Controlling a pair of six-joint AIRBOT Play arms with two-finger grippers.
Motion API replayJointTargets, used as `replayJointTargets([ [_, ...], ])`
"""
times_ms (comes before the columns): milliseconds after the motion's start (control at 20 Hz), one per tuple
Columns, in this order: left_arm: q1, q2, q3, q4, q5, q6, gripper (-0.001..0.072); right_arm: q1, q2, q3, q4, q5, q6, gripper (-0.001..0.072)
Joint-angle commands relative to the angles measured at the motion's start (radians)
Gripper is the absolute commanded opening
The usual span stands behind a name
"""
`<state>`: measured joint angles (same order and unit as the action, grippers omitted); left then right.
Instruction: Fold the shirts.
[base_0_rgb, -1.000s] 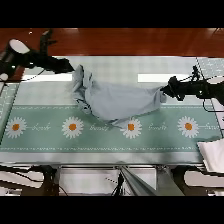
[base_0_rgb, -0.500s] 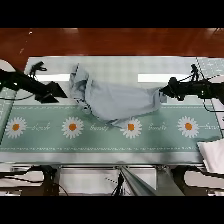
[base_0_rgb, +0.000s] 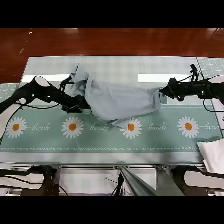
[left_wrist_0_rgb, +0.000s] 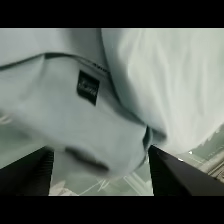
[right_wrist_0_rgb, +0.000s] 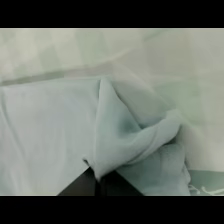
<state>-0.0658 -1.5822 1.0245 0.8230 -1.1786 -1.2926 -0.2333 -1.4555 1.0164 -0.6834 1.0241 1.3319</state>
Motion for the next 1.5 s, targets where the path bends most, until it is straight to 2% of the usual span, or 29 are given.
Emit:
replayJointTargets([
  [0,-0.041,-0.047,-0.007,0.002,0.027,-0.007,0.0608,0.0,0.001,-0.001,0.0,0.002,-0.002,0.0018],
  [50,-0.039,-0.049,-0.007,0.003,0.027,-0.01,0.0272,0.0,0.001,-0.001,0.0,0.002,-0.002,0.0017],
  [100,-0.033,-0.049,-0.006,0.003,0.027,-0.01,0.0087,0.0,0.001,-0.001,0.0,0.002,-0.002,0.0018],
  [250,0.005,-0.047,-0.002,0.003,0.026,-0.014,0.0085,0.0,0.001,-0.001,0.0,0.007,-0.002,0.0017],
  [300,0.023,-0.046,-0.002,0.002,0.022,-0.013,0.0036,0.0,0.001,-0.001,0.001,0.011,-0.002,0.0017],
  [500,0.064,0.001,0.023,0.002,-0.031,0.016,0.0035,0.0,0.001,0.0,0.024,0.037,-0.004,0.0018],
  [650,0.073,0.145,0.093,-0.012,-0.064,0.066,0.0035,0.0,0.047,0.0,0.211,0.068,-0.102,0.0017],
  [750,0.085,0.274,0.177,-0.012,-0.064,0.069,0.0035,-0.001,0.128,0.014,0.354,0.068,-0.166,0.0018],
  [900,0.13,0.467,0.37,-0.011,-0.051,0.069,0.0035,-0.001,0.282,0.103,0.401,0.04,-0.189,0.0017],
  [1050,0.229,0.609,0.56,-0.006,0.035,0.069,0.0035,-0.001,0.449,0.196,0.328,-0.087,-0.179,0.0017],
  [1100,0.27,0.642,0.607,0.008,0.055,0.068,0.0034,-0.001,0.504,0.214,0.279,-0.143,-0.15,0.0017],
  [1200,0.358,0.698,0.674,0.064,0.046,0.043,0.0034,-0.001,0.607,0.243,0.097,-0.233,-0.019,0.0017],
  [1350,0.444,0.755,0.688,0.101,-0.072,0.018,0.0035,0.0,0.728,0.264,-0.239,-0.214,0.218,0.0017],
  [1450,0.443,0.775,0.688,0.09,-0.182,0.005,0.0035,0.0,0.78,0.264,-0.296,-0.118,0.246,0.0017],
])
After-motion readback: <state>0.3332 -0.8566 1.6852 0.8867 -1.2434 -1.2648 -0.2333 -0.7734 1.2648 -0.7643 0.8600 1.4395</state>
